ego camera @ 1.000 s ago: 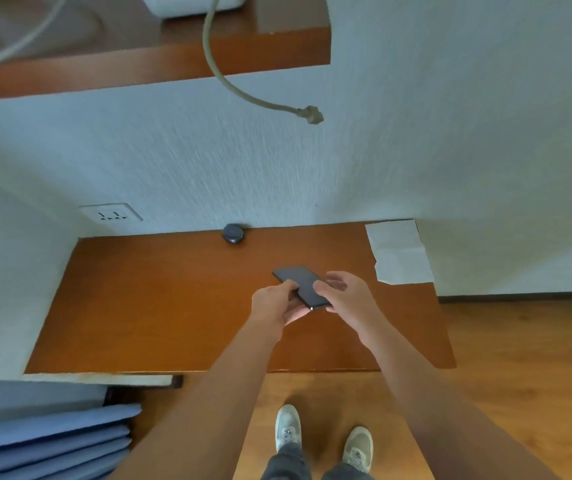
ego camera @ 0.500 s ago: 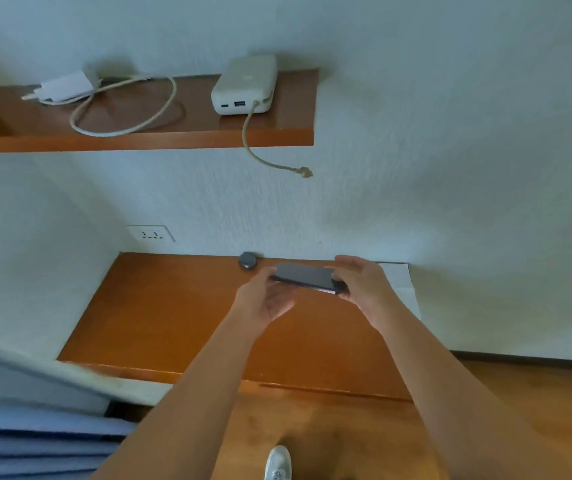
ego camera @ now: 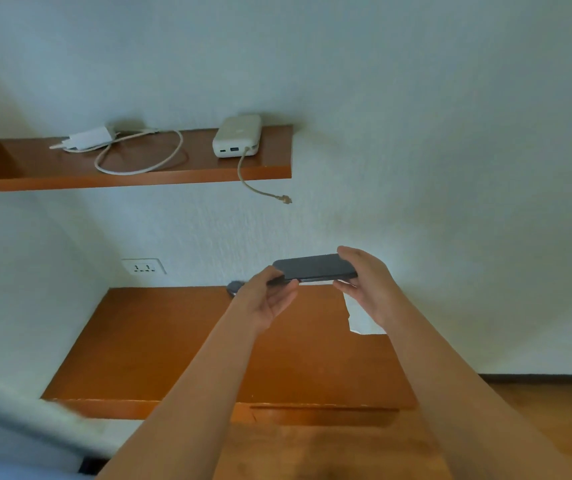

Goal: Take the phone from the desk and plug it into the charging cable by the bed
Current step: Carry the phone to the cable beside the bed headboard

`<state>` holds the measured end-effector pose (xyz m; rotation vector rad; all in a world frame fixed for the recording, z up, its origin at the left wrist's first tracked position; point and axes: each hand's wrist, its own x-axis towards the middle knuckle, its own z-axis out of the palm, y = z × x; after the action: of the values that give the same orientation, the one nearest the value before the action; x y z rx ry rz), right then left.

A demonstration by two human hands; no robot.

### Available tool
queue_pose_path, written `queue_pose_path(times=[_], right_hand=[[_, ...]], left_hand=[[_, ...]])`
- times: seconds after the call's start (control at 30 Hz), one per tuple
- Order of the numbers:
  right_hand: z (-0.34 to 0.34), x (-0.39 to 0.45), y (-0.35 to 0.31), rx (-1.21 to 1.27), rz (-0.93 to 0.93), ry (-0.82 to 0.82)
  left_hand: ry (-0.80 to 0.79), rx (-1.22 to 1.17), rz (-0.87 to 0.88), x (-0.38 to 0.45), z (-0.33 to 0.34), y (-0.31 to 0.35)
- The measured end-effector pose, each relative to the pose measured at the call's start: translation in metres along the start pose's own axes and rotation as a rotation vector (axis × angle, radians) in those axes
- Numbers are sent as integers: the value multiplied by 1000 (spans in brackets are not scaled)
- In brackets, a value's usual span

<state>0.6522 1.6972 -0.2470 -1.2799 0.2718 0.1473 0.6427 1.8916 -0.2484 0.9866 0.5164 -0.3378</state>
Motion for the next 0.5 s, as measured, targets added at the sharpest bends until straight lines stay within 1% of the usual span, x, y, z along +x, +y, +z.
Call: queue_pose_path(times=[0.07,0.17,0.3,0.5], right_hand=[[0,-9,-5,-13,-32,22],[1,-24,-11,5,-65,108],[3,-47,-15,67,-99,169],[6,-85,-18,51,-159,405]], left_hand=[[-13,59,33,-3,4,6],[-35,120,69,-5,7,13],[-103,134,59,-7,5,18],[-204,88,1,-10,12,8]])
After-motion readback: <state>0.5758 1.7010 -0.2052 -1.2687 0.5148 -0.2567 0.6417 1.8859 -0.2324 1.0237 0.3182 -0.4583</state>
